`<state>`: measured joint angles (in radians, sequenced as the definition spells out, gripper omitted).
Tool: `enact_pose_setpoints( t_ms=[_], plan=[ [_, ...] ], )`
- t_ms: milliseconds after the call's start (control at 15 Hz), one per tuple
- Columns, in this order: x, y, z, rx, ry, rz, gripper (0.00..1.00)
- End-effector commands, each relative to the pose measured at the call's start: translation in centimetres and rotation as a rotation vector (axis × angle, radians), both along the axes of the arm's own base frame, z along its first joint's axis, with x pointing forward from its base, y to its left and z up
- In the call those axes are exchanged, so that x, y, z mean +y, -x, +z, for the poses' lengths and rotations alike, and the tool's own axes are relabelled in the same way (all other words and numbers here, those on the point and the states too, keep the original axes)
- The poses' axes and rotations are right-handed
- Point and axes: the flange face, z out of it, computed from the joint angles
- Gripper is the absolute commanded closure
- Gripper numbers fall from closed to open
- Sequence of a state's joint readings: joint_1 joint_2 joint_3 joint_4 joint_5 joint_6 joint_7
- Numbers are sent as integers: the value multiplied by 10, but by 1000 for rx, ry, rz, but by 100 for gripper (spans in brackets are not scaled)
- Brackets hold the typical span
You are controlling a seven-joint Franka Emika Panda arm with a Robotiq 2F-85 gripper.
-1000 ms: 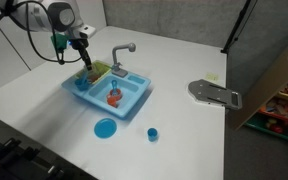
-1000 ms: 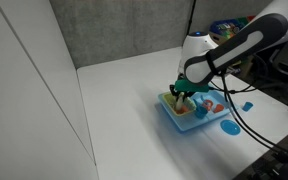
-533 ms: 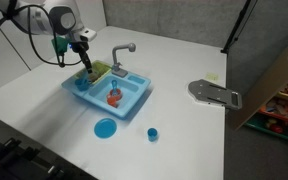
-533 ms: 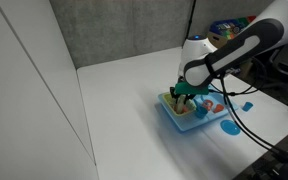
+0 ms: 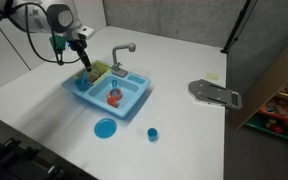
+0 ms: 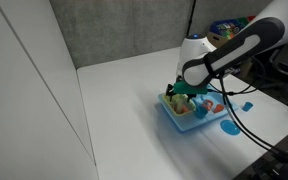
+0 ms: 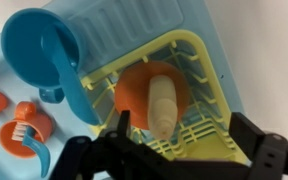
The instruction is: Pick up the detergent and put it in the dish rack
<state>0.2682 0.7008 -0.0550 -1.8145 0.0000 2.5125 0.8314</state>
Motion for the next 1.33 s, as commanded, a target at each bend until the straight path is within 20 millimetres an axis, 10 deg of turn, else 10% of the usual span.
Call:
enact_pose_setpoints(
  t_ms=[0, 1267],
  plan=[
    [7, -6, 26, -19, 9, 27, 0],
    [-9, 12, 146, 16, 43, 257, 0]
  ],
)
